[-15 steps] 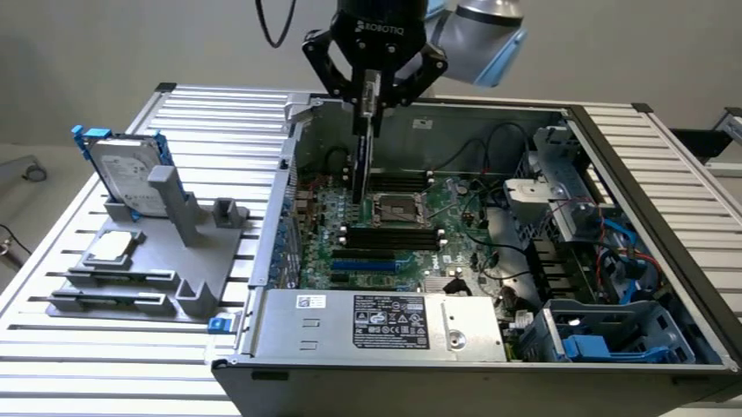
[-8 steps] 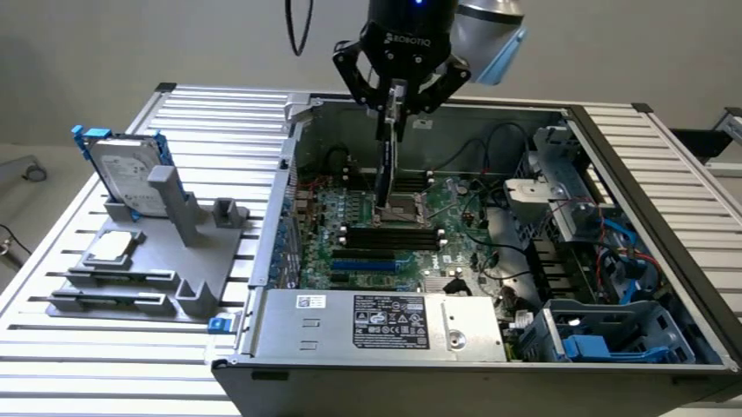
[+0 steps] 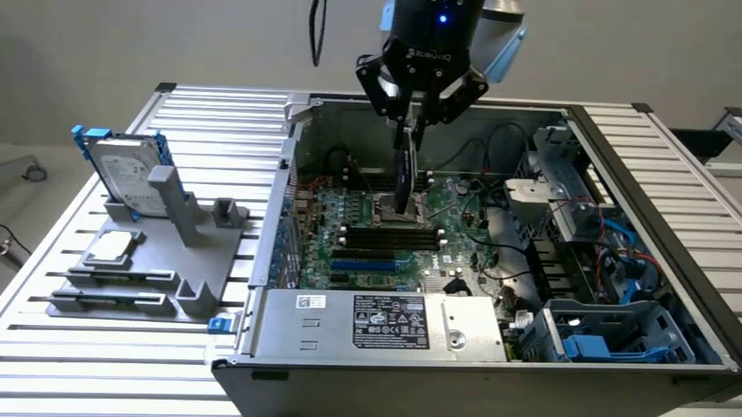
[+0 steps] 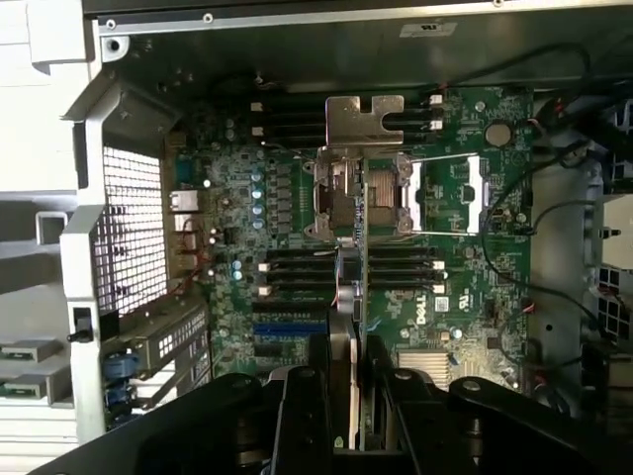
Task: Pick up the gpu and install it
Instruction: 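Pick up the gpu and move the gpu toward the slot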
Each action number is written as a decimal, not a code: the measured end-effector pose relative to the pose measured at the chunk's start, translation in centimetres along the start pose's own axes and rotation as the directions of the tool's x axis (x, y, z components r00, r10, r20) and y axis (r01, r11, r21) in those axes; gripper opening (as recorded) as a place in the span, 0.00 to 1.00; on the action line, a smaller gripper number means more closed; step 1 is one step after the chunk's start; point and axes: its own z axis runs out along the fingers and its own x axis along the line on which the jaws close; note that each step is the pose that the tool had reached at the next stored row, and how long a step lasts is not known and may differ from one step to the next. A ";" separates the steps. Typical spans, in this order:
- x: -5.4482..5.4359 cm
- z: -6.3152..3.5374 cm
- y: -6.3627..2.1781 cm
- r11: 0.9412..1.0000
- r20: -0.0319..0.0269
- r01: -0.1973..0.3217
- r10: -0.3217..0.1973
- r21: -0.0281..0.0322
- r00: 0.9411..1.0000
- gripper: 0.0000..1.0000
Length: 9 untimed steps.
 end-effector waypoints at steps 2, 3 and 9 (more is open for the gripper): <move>-0.5 0.29 0.02 1.000 0.000 0.002 -0.002 0.001 1.000 0.26; -0.7 0.43 0.03 1.000 0.000 0.003 -0.003 0.001 1.000 0.26; -1.5 0.91 0.05 1.000 0.000 0.016 -0.016 0.001 1.000 0.26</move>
